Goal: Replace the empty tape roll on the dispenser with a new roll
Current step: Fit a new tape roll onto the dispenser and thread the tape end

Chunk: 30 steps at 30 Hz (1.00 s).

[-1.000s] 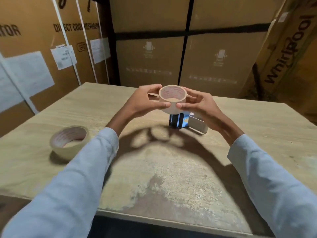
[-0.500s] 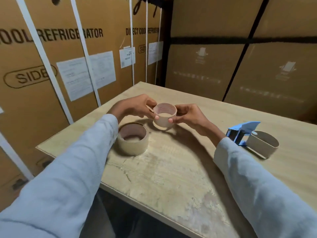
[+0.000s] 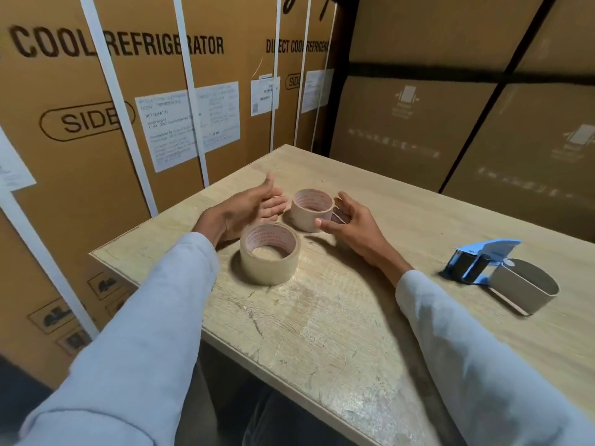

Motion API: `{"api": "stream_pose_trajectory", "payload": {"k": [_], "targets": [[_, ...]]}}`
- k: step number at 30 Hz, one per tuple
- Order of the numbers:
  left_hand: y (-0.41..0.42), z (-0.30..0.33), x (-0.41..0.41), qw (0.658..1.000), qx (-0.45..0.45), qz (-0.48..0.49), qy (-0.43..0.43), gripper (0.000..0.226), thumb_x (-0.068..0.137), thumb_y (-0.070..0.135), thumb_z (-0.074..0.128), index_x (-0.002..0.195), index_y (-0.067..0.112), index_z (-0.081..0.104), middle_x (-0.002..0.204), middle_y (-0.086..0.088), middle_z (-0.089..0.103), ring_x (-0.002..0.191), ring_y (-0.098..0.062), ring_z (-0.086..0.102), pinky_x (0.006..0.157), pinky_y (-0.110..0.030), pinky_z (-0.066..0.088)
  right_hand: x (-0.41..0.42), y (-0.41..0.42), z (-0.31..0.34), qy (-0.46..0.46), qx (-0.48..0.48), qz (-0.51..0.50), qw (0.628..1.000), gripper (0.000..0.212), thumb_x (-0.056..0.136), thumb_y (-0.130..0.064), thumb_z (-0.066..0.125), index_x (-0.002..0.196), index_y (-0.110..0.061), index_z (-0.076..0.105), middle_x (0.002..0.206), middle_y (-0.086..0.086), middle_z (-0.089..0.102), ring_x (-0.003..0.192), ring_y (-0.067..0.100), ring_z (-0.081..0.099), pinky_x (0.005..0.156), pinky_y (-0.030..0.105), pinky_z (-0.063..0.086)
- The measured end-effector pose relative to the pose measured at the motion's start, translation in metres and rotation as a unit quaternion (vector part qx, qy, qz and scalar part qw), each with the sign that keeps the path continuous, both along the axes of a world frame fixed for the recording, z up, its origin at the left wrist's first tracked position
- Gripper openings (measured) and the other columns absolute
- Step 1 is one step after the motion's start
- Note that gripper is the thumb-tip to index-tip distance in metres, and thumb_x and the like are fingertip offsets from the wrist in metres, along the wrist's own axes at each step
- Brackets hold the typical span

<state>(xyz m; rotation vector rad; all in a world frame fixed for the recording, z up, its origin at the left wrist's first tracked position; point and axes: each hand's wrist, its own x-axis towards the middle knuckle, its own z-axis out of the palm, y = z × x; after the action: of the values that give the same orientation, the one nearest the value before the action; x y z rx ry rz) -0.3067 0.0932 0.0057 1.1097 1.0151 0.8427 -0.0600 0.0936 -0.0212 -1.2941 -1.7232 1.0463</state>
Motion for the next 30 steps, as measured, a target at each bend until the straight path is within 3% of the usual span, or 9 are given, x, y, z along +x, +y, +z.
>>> {"api": "stream_pose_trajectory", "payload": {"k": [2, 5, 9, 12, 15, 19, 25, 28, 30], "targets": [[-0.004, -0.004, -0.003, 0.998, -0.001, 0.026, -0.056, 0.079, 0.097, 0.061, 0.032, 0.152, 0.005, 0.027, 0.155, -0.015, 0.036, 0.141, -0.025, 0.039, 0.117, -0.037, 0.032, -0.003, -0.005, -0.001, -0.062, 0.059, -0.03, 0.996, 0.103, 0.08, -0.04, 0.081, 0.158, -0.009, 0.022, 0.164, 0.012, 0.028, 0.148, 0.025, 0.032, 0.119, 0.043, 0.035], [-0.007, -0.005, 0.001, 1.0, 0.025, 0.013, 0.007, 0.079, 0.096, 0.063, 0.032, 0.15, 0.006, 0.032, 0.152, -0.013, 0.041, 0.139, -0.021, 0.043, 0.117, -0.035, 0.032, -0.011, -0.024, 0.001, -0.161, 0.272, -0.056, 0.947, 0.079, 0.091, -0.046, 0.067, 0.153, -0.007, 0.036, 0.161, 0.014, 0.033, 0.147, 0.026, 0.035, 0.115, 0.033, 0.034], [-0.012, -0.004, 0.006, 0.997, 0.052, 0.011, 0.051, 0.079, 0.095, 0.064, 0.034, 0.149, 0.006, 0.036, 0.152, -0.011, 0.042, 0.137, -0.016, 0.045, 0.106, -0.026, 0.039, -0.029, -0.058, 0.004, -0.124, 0.425, 0.045, 0.895, 0.066, 0.085, -0.047, 0.074, 0.132, -0.004, 0.059, 0.138, 0.011, 0.056, 0.123, 0.019, 0.058, 0.095, 0.027, 0.054], [-0.02, -0.002, 0.008, 0.996, 0.059, 0.028, 0.065, 0.077, 0.094, 0.064, 0.038, 0.146, 0.007, 0.042, 0.148, -0.009, 0.048, 0.126, -0.011, 0.054, 0.096, -0.022, 0.047, -0.042, -0.076, 0.004, -0.147, 0.357, 0.115, 0.915, 0.075, 0.077, -0.06, 0.074, 0.135, -0.014, 0.058, 0.137, 0.001, 0.055, 0.116, 0.013, 0.059, 0.086, 0.034, 0.058], [-0.027, -0.003, 0.011, 0.994, 0.065, 0.049, 0.071, 0.076, 0.091, 0.067, 0.045, 0.138, 0.008, 0.052, 0.14, -0.008, 0.057, 0.124, -0.011, 0.057, 0.103, -0.031, 0.048, -0.048, -0.083, 0.004, -0.16, 0.307, 0.128, 0.93, 0.083, 0.072, -0.067, 0.073, 0.139, -0.023, 0.053, 0.141, -0.006, 0.049, 0.117, 0.009, 0.056, 0.088, 0.032, 0.057], [-0.035, -0.005, 0.012, 0.991, 0.07, 0.097, 0.056, 0.081, 0.085, 0.074, 0.046, 0.128, 0.007, 0.062, 0.128, -0.007, 0.066, 0.118, -0.014, 0.063, 0.106, -0.04, 0.046, -0.047, -0.089, 0.008, -0.112, 0.239, 0.131, 0.955, 0.078, 0.072, -0.057, 0.081, 0.139, -0.031, 0.051, 0.139, -0.01, 0.052, 0.115, 0.007, 0.057, 0.093, 0.028, 0.054], [-0.047, 0.001, 0.017, 0.989, 0.083, 0.114, 0.045, 0.08, 0.082, 0.076, 0.05, 0.122, 0.008, 0.065, 0.121, -0.008, 0.069, 0.115, -0.024, 0.065, 0.104, -0.043, 0.047, -0.023, -0.087, 0.018, 0.009, 0.123, 0.114, 0.986, 0.073, 0.074, -0.039, 0.085, 0.138, -0.016, 0.057, 0.127, -0.006, 0.064, 0.114, 0.003, 0.062, 0.094, 0.021, 0.052], [-0.055, 0.013, 0.025, 0.977, 0.138, 0.158, 0.041, 0.06, 0.09, 0.059, 0.056, 0.12, 0.008, 0.067, 0.118, -0.006, 0.07, 0.112, -0.022, 0.065, 0.099, -0.043, 0.052, -0.006, -0.08, 0.029, 0.077, 0.111, 0.074, 0.988, 0.07, 0.073, -0.04, 0.082, 0.136, -0.017, 0.059, 0.13, -0.001, 0.066, 0.119, 0.016, 0.062, 0.098, 0.033, 0.053], [-0.06, 0.024, 0.035, 0.952, 0.209, 0.225, 0.003, 0.038, 0.093, 0.045, 0.061, 0.107, 0.01, 0.072, 0.105, -0.002, 0.074, 0.097, -0.016, 0.07, 0.089, -0.038, 0.056, 0.005, -0.078, 0.037, 0.106, 0.101, 0.046, 0.988, 0.068, 0.074, -0.04, 0.08, 0.135, -0.017, 0.06, 0.13, 0.001, 0.066, 0.118, 0.016, 0.063, 0.092, 0.028, 0.055]]}}
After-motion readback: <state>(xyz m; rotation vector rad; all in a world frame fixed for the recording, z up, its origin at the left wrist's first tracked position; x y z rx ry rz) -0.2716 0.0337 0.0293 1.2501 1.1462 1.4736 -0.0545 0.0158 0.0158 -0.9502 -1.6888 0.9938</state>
